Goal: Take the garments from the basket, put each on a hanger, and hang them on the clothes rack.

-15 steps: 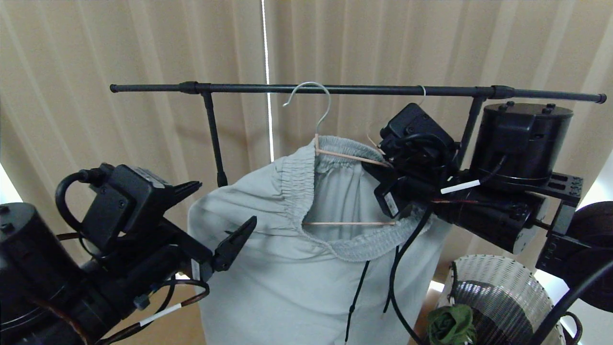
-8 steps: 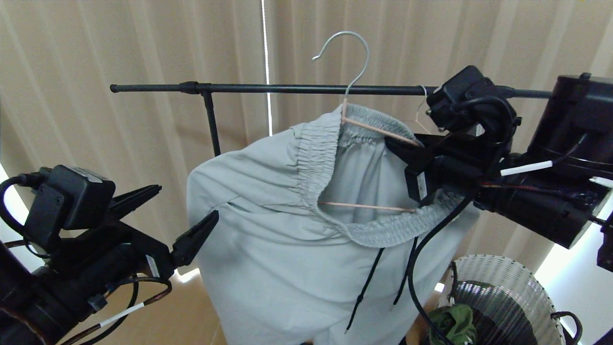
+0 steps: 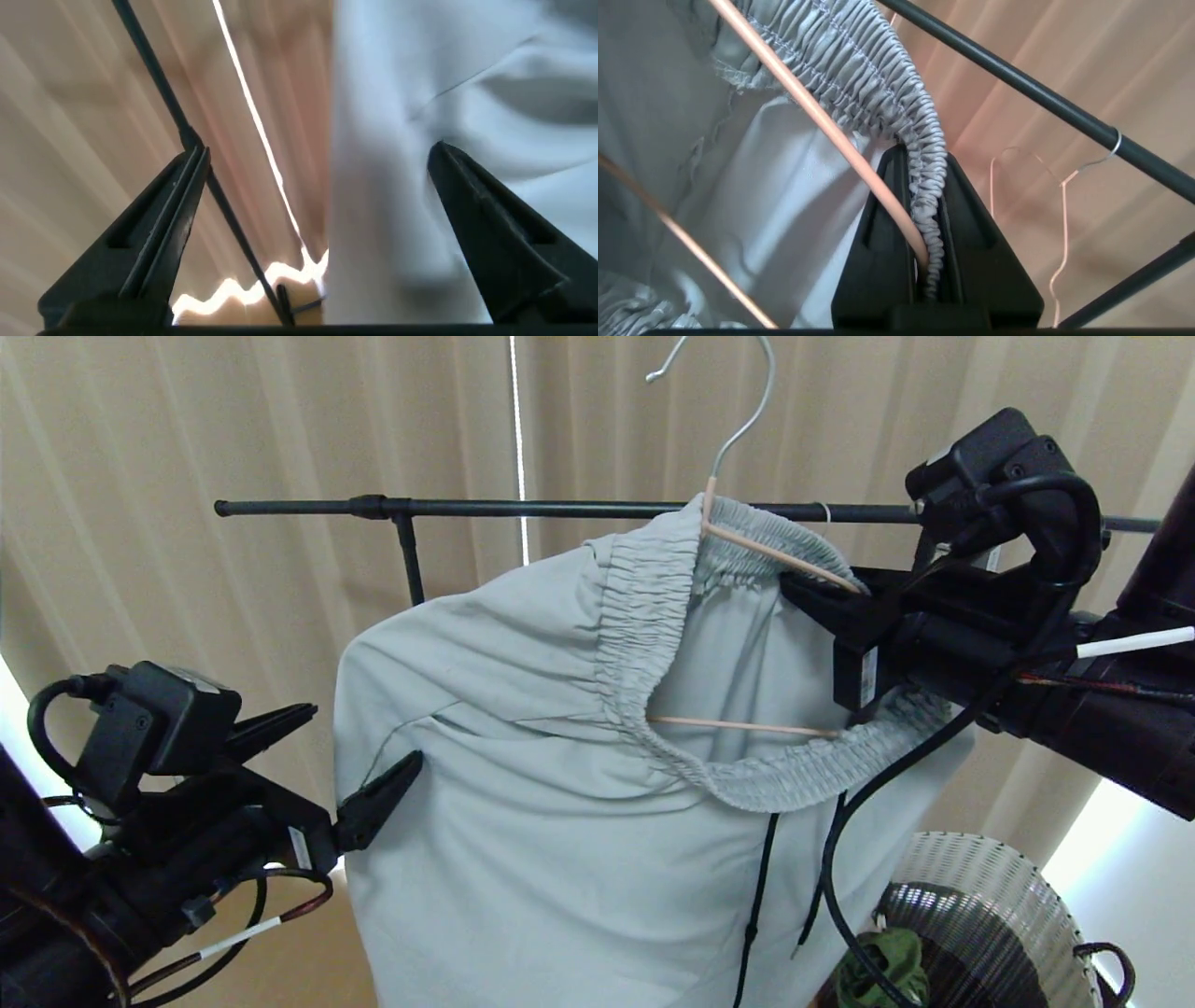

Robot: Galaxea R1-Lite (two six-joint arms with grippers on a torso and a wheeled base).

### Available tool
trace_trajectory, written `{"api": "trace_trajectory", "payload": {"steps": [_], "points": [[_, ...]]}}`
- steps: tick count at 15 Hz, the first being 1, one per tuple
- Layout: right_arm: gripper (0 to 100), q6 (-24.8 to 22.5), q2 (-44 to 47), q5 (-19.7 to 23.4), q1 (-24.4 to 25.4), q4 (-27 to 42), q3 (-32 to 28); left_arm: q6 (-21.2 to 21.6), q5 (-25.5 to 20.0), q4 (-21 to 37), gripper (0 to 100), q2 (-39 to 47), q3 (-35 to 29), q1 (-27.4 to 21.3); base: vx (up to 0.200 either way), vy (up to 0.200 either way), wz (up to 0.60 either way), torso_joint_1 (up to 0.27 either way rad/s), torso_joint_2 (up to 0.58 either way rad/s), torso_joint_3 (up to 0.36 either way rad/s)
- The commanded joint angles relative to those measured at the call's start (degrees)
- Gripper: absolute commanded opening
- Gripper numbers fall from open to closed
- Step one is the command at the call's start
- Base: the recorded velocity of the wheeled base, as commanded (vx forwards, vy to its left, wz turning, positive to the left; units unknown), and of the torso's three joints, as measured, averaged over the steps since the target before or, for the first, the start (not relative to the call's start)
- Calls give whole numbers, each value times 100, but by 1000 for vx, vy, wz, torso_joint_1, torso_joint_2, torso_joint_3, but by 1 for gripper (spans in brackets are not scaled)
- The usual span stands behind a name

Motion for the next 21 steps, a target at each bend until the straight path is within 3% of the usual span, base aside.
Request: {"api": "trace_trajectory", "payload": {"steps": [1, 4, 5, 9, 15, 16, 21], "points": [[0, -3, -16, -2, 2, -3, 8, -8, 8, -9, 0, 156, 6, 37, 0, 0, 0, 0, 0, 0], [0, -3, -8, -11, 2, -3, 8, 1, 17, -9, 0, 261, 102, 370, 0, 0, 0, 0, 0, 0], [0, -3, -8, -20, 2, -12, 0, -8, 8, -18, 0, 393, 313, 933, 0, 0, 0, 0, 0, 0], [0, -3, 10, -28, -86, -3, -9, -245, -440, -106, 0, 604, 559, 1803, 0, 0, 0, 0, 0, 0], [0, -3, 27, -28, -95, -3, 0, -245, -458, -106, 0, 525, 726, 1786, 0, 0, 0, 0, 0, 0], [0, -12, 45, -28, -95, -3, -9, -245, -467, -114, 100, 490, 726, 1768, 0, 0, 0, 0, 0, 0], [0, -12, 45, -99, -147, 85, 237, -447, -643, -440, 100, -55, 779, 1636, 0, 0, 0, 0, 0, 0]]}}
